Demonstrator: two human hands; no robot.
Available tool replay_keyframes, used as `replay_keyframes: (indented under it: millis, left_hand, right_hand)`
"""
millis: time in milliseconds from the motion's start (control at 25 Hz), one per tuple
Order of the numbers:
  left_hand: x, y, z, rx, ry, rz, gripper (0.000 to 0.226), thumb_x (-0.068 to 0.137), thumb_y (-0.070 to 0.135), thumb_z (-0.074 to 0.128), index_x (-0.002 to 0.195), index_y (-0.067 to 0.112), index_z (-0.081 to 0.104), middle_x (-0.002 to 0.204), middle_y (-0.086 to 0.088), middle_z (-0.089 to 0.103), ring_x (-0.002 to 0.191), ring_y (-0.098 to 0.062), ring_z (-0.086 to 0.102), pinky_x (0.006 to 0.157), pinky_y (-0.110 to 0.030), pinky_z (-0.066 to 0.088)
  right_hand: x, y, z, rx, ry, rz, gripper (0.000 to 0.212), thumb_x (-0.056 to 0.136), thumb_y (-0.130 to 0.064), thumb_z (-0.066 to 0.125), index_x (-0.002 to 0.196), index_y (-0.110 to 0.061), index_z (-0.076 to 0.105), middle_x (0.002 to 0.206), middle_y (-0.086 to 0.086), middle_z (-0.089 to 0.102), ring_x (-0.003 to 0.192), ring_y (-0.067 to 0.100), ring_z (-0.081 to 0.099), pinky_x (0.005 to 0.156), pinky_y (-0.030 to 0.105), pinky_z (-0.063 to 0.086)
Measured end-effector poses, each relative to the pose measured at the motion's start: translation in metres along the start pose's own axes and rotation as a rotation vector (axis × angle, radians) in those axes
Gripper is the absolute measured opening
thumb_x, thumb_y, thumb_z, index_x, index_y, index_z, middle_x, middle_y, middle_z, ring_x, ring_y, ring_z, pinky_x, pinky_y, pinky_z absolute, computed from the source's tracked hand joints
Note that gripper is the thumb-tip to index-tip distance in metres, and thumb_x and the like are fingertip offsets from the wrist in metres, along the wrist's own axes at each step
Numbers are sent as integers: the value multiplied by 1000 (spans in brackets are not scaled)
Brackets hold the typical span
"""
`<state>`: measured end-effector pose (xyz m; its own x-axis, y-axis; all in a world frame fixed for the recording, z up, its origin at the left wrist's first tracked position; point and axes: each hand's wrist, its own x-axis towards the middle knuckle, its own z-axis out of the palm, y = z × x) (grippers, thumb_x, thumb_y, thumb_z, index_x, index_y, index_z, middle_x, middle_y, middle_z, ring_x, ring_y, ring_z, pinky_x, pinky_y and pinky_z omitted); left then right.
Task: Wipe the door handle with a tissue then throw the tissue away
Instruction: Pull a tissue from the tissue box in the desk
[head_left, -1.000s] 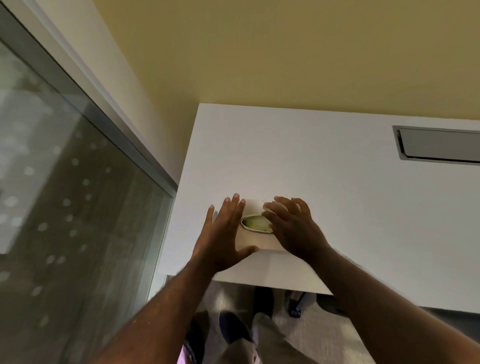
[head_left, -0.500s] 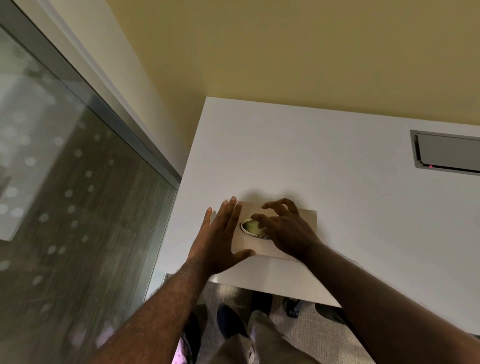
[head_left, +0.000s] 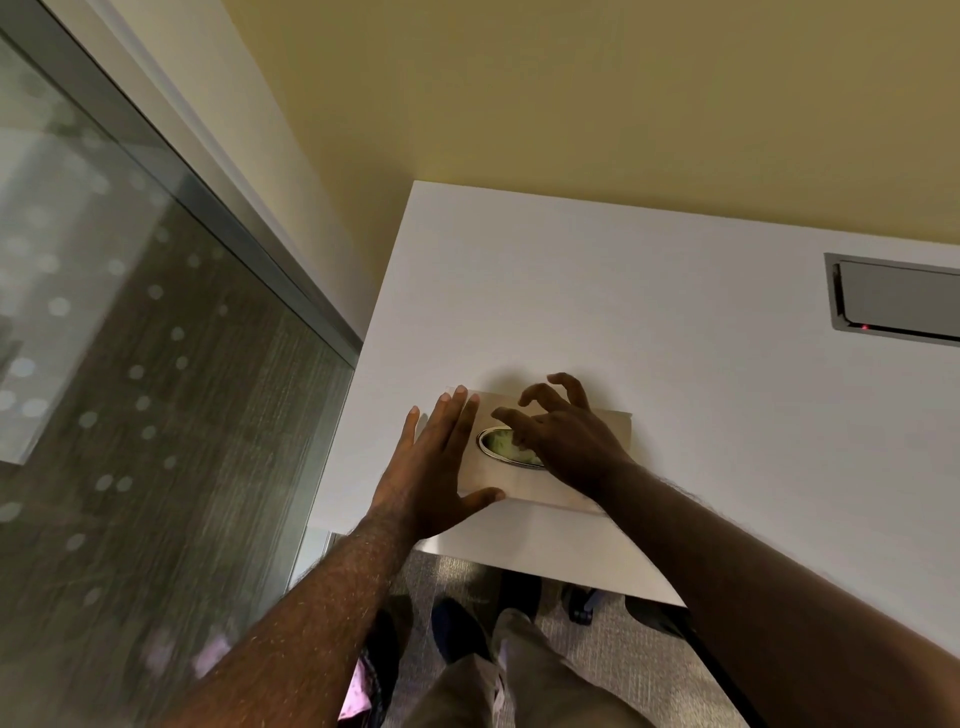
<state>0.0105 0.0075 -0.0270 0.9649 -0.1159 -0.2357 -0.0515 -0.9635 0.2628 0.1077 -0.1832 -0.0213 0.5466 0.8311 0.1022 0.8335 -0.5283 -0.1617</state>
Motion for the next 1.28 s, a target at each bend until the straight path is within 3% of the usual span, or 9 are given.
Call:
replay_keyframes:
  millis: [280,560,800,880,1000,1080,1160,1280]
  left_hand:
    - [1,-1,2,-9,5,6,112,79,74,53,156,16,-3,164,-3,-6,150,-23,-4,119,-48,1]
    - [3,-1,7,15,23,41,106,79,81,34,155,18,-4,164,-4,-3,150,-26,3,117,-52,5]
    - [4,1,4,24,48,25,108,76,80,46,154,12,15,161,-12,21,147,-34,21,114,-58,15]
    - [5,2,2,26,49,25,109,73,80,52,153,11,22,160,-11,27,146,-34,25,114,-58,15]
    - [3,5,1,63,36,7,110,71,81,54,152,13,25,160,-9,27,146,-32,25,114,-58,14]
    - [0,8,-2,86,27,-23,110,72,82,52,153,13,25,159,-9,28,146,-33,26,115,-59,15]
    - [-3,13,-6,120,38,-45,109,75,82,44,155,14,16,162,-9,17,148,-34,16,117,-59,10]
    - [-8,20,-8,217,-2,-88,105,84,80,32,153,16,-15,162,-6,-18,149,-31,-13,118,-57,-7]
  right_hand:
    - [-6,-2,-1,-37,38,-33,73,64,-5,85,127,-20,53,83,3,74,98,27,64,99,46,23]
    - [-17,-14,-10,-93,144,-7,68,65,2,80,125,-18,55,89,3,74,90,27,62,96,46,27]
    - [-24,-29,-23,-136,234,17,68,59,6,82,116,-18,55,90,3,73,86,27,60,91,45,29]
    - [-25,-36,-32,-126,297,52,65,58,9,82,112,-17,57,85,4,71,86,26,52,90,48,36]
    - [-28,-47,-53,-40,289,264,67,61,11,79,112,-26,57,84,6,62,97,29,37,68,42,50]
    - [-30,-51,-66,-22,268,339,69,61,13,76,111,-31,60,85,5,60,102,31,32,59,36,47]
    - [-35,-53,-74,-73,271,325,69,58,16,76,109,-29,62,82,4,60,98,31,33,65,41,48]
    - [-45,-62,-80,-83,248,376,71,61,13,74,111,-32,55,83,2,58,98,32,36,72,45,47]
